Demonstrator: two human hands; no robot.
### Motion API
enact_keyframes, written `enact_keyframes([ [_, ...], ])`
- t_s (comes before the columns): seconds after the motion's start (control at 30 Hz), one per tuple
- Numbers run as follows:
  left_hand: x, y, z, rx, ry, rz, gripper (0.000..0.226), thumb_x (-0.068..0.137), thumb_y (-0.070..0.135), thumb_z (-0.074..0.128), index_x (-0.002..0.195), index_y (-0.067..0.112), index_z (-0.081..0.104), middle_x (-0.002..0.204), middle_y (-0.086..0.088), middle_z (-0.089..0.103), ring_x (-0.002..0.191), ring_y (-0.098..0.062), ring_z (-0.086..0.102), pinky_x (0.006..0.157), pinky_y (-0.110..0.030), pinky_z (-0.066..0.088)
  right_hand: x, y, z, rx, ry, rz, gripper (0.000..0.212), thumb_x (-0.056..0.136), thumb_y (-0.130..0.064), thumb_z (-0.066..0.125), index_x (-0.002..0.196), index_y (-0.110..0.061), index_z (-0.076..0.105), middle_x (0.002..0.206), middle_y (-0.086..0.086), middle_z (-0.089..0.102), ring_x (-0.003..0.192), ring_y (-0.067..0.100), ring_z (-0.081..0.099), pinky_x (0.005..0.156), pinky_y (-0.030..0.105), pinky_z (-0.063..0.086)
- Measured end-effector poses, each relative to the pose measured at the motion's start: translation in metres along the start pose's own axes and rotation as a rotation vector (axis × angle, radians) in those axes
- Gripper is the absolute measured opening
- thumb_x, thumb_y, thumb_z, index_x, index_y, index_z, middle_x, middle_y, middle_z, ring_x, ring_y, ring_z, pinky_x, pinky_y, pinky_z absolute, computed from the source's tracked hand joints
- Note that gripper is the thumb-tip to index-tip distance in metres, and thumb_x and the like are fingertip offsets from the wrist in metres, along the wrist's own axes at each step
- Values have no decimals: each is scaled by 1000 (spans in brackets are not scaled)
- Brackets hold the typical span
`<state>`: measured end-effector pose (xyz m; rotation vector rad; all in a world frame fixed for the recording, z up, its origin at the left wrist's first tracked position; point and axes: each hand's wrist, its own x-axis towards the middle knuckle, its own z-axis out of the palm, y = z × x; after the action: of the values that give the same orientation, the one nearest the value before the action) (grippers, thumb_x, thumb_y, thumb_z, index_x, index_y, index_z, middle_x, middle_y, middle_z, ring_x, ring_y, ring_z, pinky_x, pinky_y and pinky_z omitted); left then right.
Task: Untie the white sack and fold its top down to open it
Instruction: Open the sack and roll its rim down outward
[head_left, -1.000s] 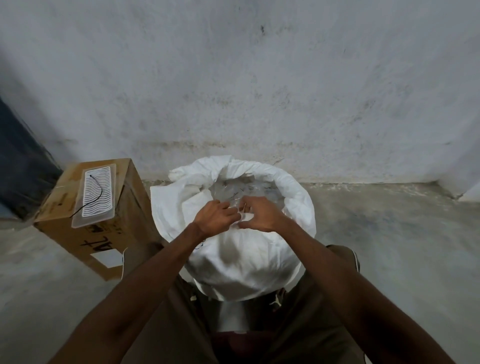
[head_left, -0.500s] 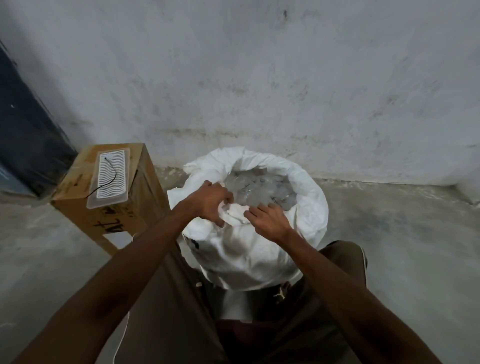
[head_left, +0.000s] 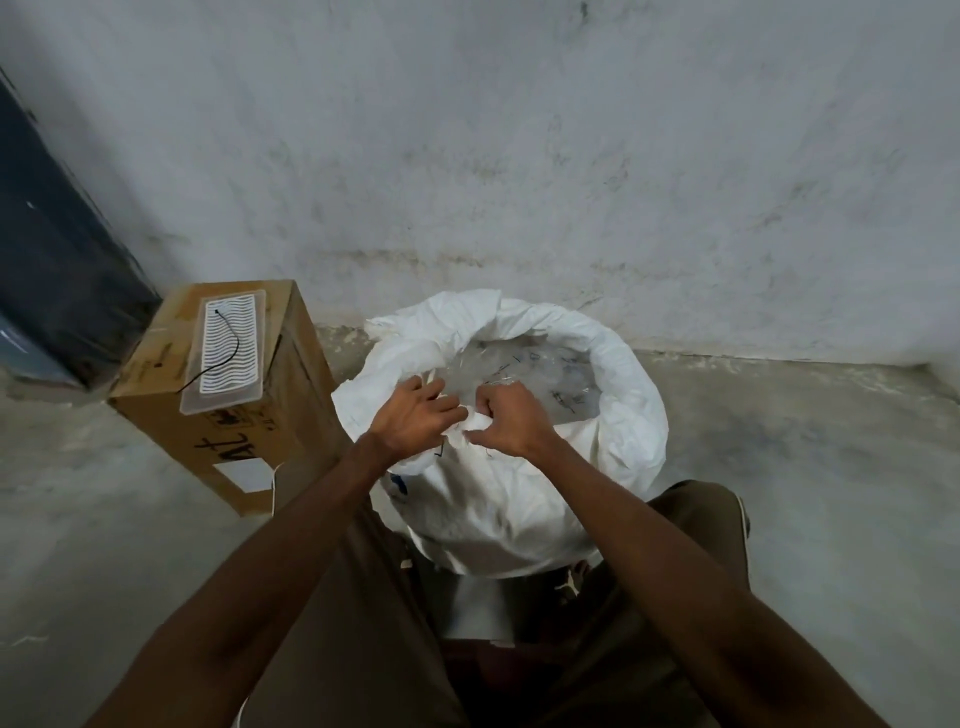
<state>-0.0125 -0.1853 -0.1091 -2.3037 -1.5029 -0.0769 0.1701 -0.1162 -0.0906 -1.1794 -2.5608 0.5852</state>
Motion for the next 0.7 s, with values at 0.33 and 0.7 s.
enact_keyframes([
  [0.33,-18,53,-29,-1009,287,-1453,26,80,40,71,90,17,64,86,2,65,85,-19,63,74,-30,48,-19,-4,52,-344,195,-115,34,49,-9,89,74,-16,66,63,1,63,48,28,62,44,29,46],
  [0.7,11,49,-25,-1813,350,-1905,22,87,9,67,104,1,57,79,-11,61,60,-21,59,37,-21,46,-32,-13,49,-145,351,-223,28,61,-29,76,75,-21,52,69,-4,59,56,24,62,49,24,37],
])
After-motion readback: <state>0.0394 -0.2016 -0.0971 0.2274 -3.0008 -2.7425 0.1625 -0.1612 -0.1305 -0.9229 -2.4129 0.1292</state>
